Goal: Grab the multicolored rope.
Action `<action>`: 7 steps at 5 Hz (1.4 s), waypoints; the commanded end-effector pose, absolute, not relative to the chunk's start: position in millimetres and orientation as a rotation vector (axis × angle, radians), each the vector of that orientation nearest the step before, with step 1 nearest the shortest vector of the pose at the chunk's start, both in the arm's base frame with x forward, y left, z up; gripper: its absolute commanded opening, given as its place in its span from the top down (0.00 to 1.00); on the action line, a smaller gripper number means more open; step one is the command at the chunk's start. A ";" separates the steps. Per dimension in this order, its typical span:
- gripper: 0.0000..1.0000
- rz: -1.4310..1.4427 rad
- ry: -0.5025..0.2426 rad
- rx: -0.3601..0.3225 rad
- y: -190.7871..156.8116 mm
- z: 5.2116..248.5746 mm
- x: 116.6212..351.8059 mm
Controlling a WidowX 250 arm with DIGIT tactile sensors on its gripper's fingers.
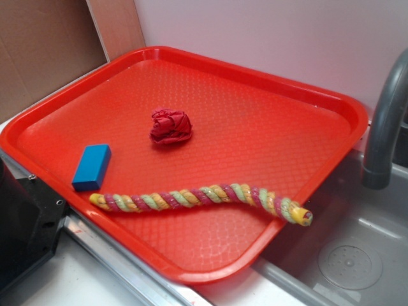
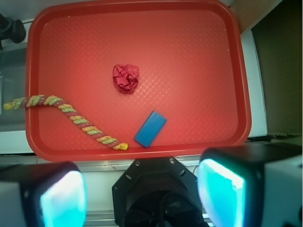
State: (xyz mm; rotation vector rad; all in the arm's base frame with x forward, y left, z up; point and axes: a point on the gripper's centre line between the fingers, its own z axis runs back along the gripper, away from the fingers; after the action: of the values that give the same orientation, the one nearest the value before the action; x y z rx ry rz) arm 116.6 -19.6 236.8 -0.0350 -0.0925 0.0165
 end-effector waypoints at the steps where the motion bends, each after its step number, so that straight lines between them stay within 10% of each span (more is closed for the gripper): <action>1: 0.00 0.017 -0.092 -0.035 -19.6 236.8 116.6; 3: 0.00 -0.053 -0.148 0.018 -38.2 218.2 138.6; 7: 0.00 -0.452 -0.140 -0.089 -104.5 130.7 154.8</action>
State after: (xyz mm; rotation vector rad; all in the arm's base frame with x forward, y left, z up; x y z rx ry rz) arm 154.8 -100.1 122.9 -0.0750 -0.1089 -0.4407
